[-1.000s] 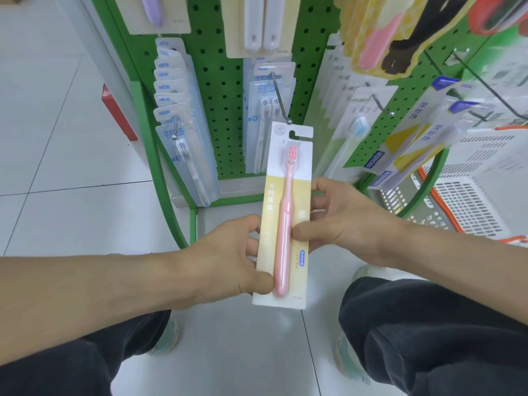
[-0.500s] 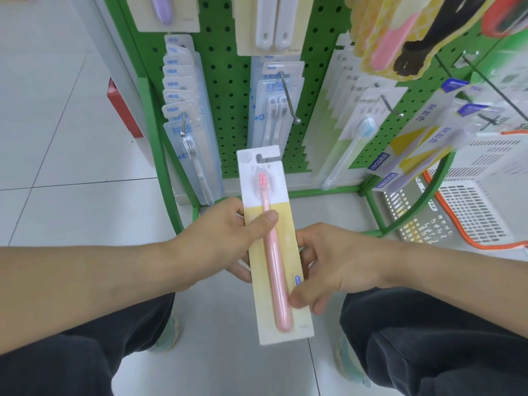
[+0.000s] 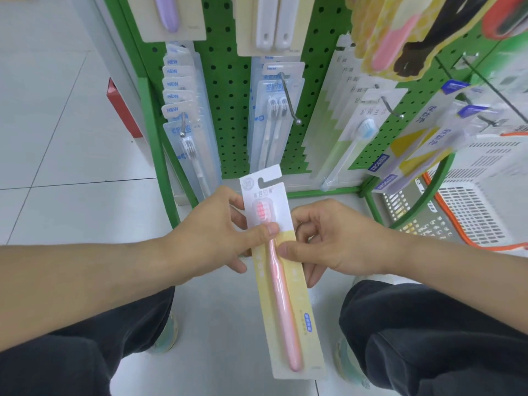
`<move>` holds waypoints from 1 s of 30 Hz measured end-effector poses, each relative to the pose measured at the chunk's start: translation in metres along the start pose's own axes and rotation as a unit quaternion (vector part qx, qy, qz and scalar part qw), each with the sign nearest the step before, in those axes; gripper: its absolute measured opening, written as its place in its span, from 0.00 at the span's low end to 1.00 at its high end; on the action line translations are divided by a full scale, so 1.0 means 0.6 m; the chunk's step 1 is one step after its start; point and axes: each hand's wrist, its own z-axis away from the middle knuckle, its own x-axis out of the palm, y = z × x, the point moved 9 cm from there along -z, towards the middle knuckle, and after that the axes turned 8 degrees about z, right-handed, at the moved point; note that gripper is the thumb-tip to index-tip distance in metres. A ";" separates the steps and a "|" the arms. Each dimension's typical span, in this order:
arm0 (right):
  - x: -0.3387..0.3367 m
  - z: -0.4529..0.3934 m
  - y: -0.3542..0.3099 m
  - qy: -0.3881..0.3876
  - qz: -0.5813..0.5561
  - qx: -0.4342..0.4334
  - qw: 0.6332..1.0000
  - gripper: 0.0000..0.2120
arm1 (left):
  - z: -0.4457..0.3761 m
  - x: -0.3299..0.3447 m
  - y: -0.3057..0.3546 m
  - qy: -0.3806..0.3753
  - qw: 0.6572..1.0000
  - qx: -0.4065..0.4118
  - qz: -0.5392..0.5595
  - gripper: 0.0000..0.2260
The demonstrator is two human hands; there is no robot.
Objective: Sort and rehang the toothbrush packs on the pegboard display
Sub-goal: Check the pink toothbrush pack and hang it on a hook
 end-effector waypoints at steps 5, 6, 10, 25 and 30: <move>-0.001 -0.001 0.001 0.008 0.013 0.002 1.000 0.08 | 0.001 -0.008 0.010 0.043 0.998 0.041 0.034 0.24; 0.000 0.000 0.002 0.007 0.022 0.001 1.000 0.09 | 0.001 -0.009 0.012 0.048 0.997 0.046 0.046 0.23; 0.006 0.003 -0.002 -0.002 0.011 -0.005 1.000 0.13 | -0.003 -0.004 0.012 0.048 0.995 0.044 0.073 0.16; -0.032 -0.009 -0.001 0.056 -0.147 -0.059 0.986 0.34 | -0.004 0.039 -0.001 -0.110 0.985 0.018 0.132 0.09; -0.055 -0.008 -0.010 0.097 -0.149 -0.074 0.981 0.24 | 0.000 0.049 0.011 -0.125 0.979 0.002 0.163 0.10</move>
